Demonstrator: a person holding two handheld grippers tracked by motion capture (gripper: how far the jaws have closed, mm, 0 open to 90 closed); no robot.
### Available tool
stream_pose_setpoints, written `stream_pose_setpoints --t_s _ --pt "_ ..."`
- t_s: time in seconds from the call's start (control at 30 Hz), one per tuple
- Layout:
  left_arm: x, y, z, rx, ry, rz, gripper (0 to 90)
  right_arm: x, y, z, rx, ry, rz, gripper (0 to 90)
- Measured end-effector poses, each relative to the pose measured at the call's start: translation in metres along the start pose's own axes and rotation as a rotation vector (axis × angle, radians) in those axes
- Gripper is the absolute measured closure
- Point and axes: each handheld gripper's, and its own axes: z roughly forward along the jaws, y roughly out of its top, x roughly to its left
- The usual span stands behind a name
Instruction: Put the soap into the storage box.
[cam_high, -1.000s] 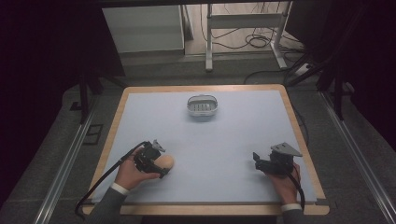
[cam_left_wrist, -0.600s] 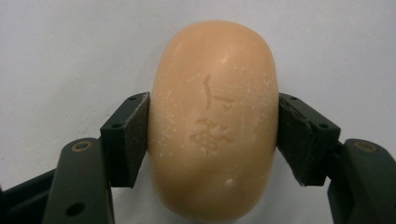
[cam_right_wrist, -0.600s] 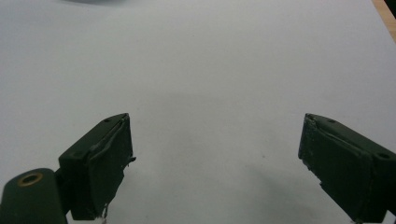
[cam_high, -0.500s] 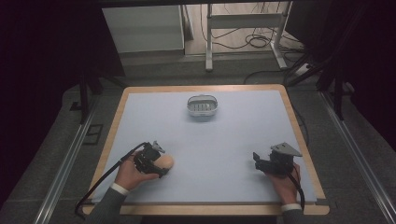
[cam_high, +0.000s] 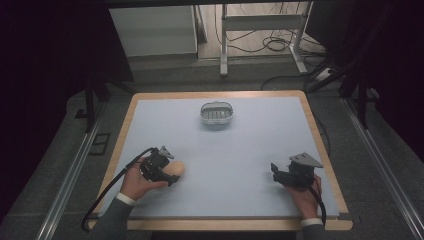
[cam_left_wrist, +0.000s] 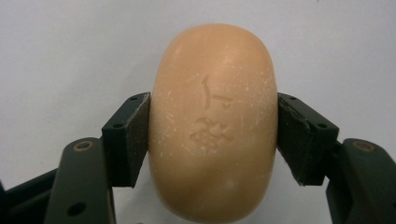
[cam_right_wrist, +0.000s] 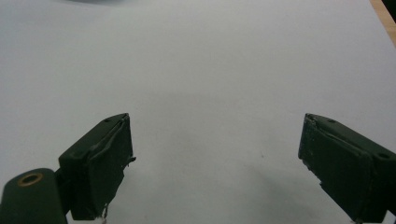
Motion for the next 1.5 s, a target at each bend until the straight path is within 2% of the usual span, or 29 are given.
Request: stream_pose_setpoints --t_s 0.47,0.57,0.87,1.5 --pt "0.004 0.007 -0.009 -0.022 0.004 -0.001 32.5 0.000 0.000 0.000 -0.001 -0.003 0.001 10.0" --pt "0.005 0.009 -0.010 -0.041 0.007 -0.005 32.5 0.000 0.000 0.000 0.000 -0.002 0.000 9.9" --pt "0.006 0.014 -0.011 -0.042 0.007 0.000 32.6 0.000 0.000 0.000 0.000 -0.002 0.000 10.0" --pt "0.008 0.024 -0.022 -0.079 0.014 0.003 32.6 0.000 0.000 0.000 0.000 -0.001 0.008 9.9"
